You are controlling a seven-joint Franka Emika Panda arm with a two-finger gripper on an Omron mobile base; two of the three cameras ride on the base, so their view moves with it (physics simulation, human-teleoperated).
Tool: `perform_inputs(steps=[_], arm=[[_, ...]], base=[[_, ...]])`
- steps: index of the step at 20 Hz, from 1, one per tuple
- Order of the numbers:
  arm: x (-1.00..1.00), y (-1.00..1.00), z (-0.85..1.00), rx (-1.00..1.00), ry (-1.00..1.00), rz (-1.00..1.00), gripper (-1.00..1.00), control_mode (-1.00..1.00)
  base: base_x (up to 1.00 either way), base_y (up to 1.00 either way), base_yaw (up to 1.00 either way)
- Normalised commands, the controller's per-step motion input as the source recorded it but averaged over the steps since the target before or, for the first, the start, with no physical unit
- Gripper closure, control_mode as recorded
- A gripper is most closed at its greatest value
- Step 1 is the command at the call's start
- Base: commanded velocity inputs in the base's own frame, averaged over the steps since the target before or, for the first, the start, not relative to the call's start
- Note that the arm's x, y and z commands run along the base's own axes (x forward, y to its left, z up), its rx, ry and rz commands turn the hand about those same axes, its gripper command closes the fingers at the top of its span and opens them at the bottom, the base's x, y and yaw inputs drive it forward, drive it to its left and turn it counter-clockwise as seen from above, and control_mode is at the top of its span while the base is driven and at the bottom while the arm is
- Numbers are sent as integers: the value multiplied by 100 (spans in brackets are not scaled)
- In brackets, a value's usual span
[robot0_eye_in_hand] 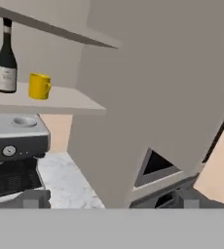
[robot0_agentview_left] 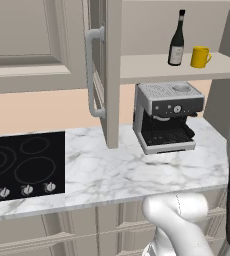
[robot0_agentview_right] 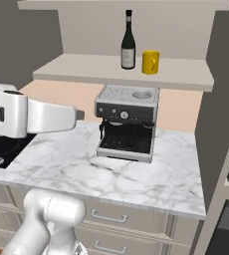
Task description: Open the cabinet directly in front. Then move the wine and the mug to the dining counter with the jar on it.
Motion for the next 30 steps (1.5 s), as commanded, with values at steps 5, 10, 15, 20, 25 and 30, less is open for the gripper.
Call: perform_inputs(steps=[5,10,15,20,25,30], arm=[[0,1,0,18,-22,19,-100,-100],[0,12,-1,14,-18,24,-100,-100],[0,21,0,10,-16,24,-100,-100],[0,25,0,7,-19,25,-100,-100],[0,24,0,2,-24,16,-100,-100],[1,12,0,0,-16,0,-100,-100]], base=[[0,0,0],[0,0,0],[0,0,0],[0,0,0],[0,0,0],[0,0,0]])
